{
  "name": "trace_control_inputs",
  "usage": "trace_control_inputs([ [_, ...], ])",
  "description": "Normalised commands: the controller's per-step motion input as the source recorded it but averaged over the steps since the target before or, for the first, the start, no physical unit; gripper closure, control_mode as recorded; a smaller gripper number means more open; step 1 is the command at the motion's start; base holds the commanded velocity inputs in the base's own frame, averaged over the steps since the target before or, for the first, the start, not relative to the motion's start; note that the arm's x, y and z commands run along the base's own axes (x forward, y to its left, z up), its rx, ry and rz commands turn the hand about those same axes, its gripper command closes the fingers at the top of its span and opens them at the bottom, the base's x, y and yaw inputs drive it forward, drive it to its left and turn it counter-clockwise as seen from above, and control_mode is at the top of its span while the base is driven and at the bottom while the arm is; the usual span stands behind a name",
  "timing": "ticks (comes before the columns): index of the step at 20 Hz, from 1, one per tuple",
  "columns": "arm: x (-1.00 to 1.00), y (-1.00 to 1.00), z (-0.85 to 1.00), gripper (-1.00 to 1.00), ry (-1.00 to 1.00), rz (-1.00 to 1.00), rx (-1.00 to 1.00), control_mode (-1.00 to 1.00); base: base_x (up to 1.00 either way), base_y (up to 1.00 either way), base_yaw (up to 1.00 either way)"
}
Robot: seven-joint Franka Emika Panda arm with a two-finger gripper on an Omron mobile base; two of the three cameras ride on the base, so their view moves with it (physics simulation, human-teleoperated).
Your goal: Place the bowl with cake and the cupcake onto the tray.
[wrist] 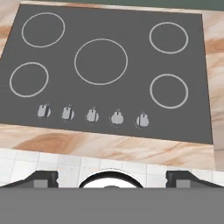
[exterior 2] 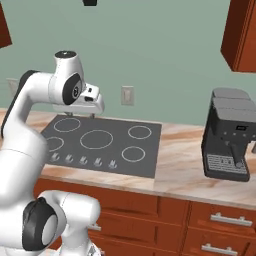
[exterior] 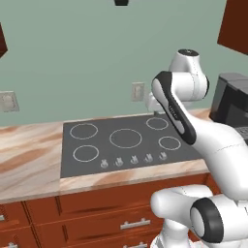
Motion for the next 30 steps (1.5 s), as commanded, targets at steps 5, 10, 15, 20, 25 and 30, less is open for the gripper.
trace_control_inputs([
  [5,0.0,0.0,0.0,-1.0,0.0,0.0,0.0,1.0,-0.05,0.34,-0.11],
  [10,0.0,0.0,0.0,-1.0,0.0,0.0,0.0,1.0,0.0,0.66,-0.03],
  [15,0.0,0.0,0.0,-1.0,0.0,0.0,0.0,1.0,0.0,0.73,0.0],
  [20,0.0,0.0,0.0,-1.0,0.0,0.0,0.0,1.0,0.0,0.72,0.0],
  [25,0.0,0.0,0.0,-1.0,0.0,0.0,0.0,1.0,0.0,0.73,0.0],
  [30,0.0,0.0,0.0,-1.0,0.0,0.0,0.0,1.0,0.0,0.75,0.0],
])
